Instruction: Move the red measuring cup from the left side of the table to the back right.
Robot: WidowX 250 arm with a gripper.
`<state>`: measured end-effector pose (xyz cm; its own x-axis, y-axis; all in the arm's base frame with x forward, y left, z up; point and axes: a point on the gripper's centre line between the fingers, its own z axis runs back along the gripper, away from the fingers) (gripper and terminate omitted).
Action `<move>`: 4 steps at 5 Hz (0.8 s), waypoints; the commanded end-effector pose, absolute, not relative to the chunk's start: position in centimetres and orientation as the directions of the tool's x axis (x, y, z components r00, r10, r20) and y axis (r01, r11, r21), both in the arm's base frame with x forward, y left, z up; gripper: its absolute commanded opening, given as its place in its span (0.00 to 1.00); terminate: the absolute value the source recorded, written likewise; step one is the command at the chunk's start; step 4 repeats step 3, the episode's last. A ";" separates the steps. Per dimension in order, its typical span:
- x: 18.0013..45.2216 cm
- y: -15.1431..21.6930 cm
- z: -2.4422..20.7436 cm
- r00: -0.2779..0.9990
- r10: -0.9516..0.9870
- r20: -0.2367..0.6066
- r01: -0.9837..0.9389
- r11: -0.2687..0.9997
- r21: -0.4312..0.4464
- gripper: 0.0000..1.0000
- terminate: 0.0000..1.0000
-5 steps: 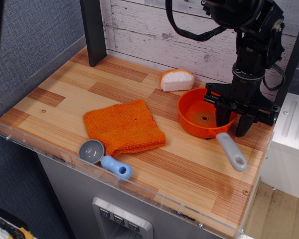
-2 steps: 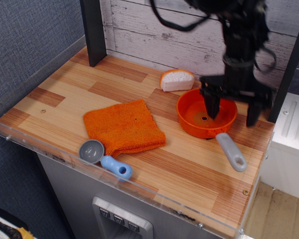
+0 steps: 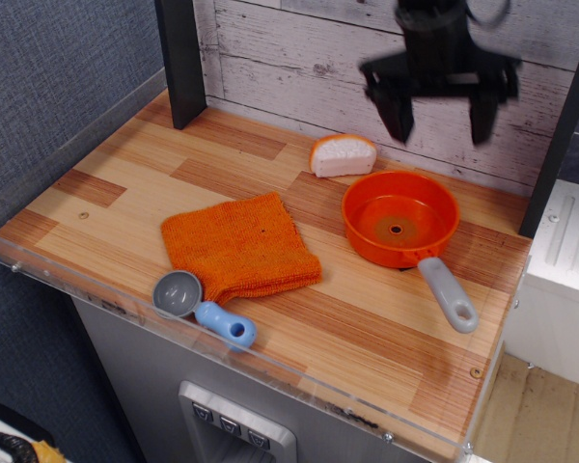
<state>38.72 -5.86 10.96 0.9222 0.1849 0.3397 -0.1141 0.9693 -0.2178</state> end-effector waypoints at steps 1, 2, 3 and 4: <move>36.7 -2.0 18.4 0.812 0.278 0.514 -0.165 0.953 -0.255 1.00 0.00; 36.0 -1.0 19.2 0.788 0.309 0.532 -0.200 0.946 -0.253 1.00 0.00; 36.0 -1.0 19.2 0.788 0.309 0.532 -0.200 0.946 -0.253 1.00 1.00; 36.0 -1.0 19.2 0.788 0.309 0.532 -0.200 0.946 -0.253 1.00 1.00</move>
